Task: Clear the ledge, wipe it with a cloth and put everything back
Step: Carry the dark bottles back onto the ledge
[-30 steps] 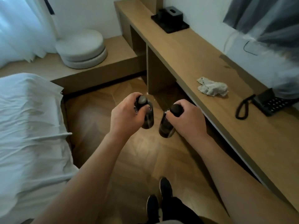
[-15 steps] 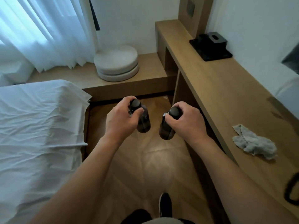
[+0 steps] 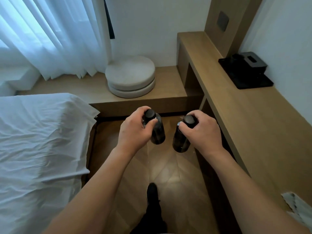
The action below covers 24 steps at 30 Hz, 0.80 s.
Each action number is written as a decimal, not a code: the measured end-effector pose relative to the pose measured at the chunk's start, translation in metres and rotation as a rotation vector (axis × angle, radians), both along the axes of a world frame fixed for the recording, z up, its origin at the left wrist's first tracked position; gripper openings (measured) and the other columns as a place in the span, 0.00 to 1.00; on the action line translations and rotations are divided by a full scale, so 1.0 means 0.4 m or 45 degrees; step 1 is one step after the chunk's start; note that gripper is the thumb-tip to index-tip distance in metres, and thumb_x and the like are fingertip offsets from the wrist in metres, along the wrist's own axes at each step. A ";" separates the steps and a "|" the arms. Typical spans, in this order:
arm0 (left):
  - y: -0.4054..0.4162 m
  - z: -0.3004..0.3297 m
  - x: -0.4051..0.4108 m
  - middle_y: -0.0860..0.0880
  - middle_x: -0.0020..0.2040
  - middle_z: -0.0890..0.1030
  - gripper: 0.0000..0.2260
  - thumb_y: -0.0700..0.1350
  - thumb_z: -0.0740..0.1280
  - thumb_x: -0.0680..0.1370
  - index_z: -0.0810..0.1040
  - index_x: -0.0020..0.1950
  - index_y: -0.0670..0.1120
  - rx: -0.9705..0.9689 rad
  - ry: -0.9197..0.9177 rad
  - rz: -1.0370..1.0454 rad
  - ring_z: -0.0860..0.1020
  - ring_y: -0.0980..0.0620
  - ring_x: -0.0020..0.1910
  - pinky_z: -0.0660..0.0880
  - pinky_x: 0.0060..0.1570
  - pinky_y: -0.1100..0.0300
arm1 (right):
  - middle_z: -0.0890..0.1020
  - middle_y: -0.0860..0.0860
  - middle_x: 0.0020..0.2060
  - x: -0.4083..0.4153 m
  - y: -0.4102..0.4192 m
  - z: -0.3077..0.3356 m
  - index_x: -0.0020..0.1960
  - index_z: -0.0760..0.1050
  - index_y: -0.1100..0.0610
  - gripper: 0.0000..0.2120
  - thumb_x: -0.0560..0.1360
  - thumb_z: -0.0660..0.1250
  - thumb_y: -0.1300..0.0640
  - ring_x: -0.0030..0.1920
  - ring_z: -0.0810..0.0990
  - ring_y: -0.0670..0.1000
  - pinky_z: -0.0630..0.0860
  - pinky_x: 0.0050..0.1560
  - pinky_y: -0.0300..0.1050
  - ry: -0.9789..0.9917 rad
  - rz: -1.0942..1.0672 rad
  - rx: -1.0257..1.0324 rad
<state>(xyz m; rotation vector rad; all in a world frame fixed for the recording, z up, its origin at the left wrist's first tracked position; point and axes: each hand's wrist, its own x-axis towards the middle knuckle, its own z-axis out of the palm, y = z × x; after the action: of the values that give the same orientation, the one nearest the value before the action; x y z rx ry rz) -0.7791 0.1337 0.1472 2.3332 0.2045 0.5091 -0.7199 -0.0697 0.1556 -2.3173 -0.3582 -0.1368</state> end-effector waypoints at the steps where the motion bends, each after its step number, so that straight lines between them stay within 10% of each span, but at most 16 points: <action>1: 0.027 0.001 0.038 0.56 0.48 0.81 0.14 0.50 0.71 0.77 0.77 0.61 0.52 0.013 -0.004 -0.009 0.80 0.55 0.45 0.80 0.47 0.49 | 0.79 0.42 0.39 0.040 0.028 0.000 0.48 0.76 0.47 0.10 0.70 0.71 0.45 0.43 0.79 0.46 0.81 0.45 0.52 -0.003 -0.008 -0.003; 7: 0.190 0.047 0.286 0.59 0.47 0.80 0.13 0.48 0.73 0.77 0.78 0.59 0.51 0.035 -0.034 0.005 0.79 0.57 0.44 0.76 0.45 0.59 | 0.79 0.42 0.41 0.287 0.175 0.044 0.49 0.76 0.47 0.10 0.71 0.72 0.46 0.44 0.79 0.46 0.82 0.46 0.52 -0.028 -0.039 0.013; 24: 0.406 0.030 0.973 0.54 0.50 0.82 0.15 0.52 0.68 0.78 0.76 0.63 0.51 0.001 -0.019 0.060 0.82 0.50 0.45 0.80 0.48 0.45 | 0.79 0.41 0.37 0.974 0.393 0.012 0.44 0.76 0.47 0.07 0.70 0.71 0.46 0.41 0.78 0.45 0.80 0.42 0.50 0.086 -0.021 0.050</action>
<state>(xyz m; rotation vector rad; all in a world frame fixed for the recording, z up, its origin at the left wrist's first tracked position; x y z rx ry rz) -0.3900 0.2960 0.1592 2.3291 0.2529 0.5497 -0.3303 0.0874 0.1604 -2.2807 -0.3001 -0.0727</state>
